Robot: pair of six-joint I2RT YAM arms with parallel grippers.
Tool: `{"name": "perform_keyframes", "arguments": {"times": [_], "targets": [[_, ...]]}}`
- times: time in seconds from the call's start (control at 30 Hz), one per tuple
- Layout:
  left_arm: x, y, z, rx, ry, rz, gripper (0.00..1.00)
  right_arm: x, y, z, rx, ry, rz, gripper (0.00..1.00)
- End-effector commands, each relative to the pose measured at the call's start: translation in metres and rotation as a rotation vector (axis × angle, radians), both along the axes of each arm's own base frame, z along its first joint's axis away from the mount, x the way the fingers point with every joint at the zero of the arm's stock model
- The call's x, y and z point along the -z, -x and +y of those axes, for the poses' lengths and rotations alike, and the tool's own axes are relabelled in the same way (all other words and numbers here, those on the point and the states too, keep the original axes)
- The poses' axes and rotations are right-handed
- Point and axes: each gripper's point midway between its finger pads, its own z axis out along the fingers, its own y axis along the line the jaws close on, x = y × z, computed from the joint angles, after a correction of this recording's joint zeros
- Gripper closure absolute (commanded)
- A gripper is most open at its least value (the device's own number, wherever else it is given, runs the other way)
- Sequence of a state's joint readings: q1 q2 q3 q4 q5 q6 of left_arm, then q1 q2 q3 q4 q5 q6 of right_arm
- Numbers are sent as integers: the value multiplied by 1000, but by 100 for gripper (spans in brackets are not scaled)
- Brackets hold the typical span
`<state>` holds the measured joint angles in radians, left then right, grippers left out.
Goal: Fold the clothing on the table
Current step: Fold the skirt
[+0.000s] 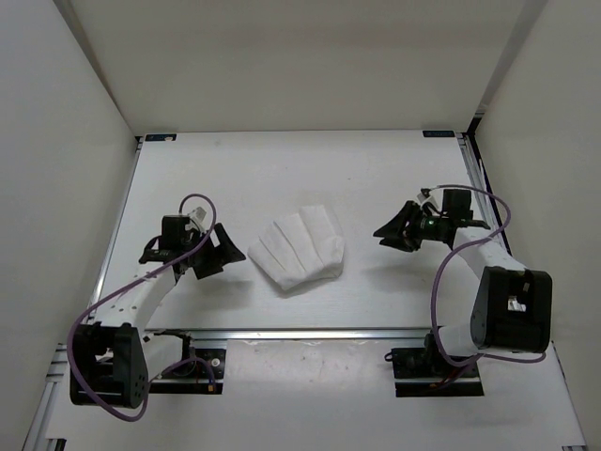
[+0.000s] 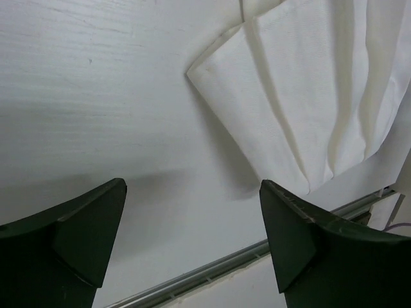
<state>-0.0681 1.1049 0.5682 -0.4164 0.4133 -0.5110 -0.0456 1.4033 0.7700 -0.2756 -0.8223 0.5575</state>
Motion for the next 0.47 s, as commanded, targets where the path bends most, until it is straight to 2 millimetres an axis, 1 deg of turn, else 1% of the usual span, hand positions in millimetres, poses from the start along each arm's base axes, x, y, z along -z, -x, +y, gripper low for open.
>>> {"name": "perform_keyframes", "arguments": {"times": [0.0, 0.03, 0.1, 0.13, 0.17, 0.2, 0.23, 0.27, 0.37, 0.43], "targets": [[-8, 1, -3, 53, 14, -49, 2, -32, -14, -1, -30, -19, -139, 51], [-7, 1, -1, 51, 5, -48, 2, -29, -14, -2, -32, -18, -127, 51], [-12, -1, 1, 43, -1, -69, 1, -34, -15, 1, -51, -29, -139, 50], [-10, 1, 2, 38, 2, -67, 1, -29, -16, 1, -49, -32, -120, 51], [-14, 0, 3, 33, 5, -77, 2, -34, -19, 0, -50, -29, -140, 51], [-10, 0, 8, 9, 6, -71, 2, -36, -19, 3, -64, -31, -147, 50], [-10, 2, 7, 7, 8, -65, 1, -36, -19, 4, -65, -35, -138, 50], [-10, 1, 9, -1, 7, -70, 1, -37, -22, 2, -65, -30, -149, 50], [-10, 3, 14, -20, -3, -61, 1, -36, -24, 2, -71, -22, -146, 50], [-18, -1, 17, -18, -22, -96, 2, -39, -24, 1, -75, -18, -151, 51]]}}
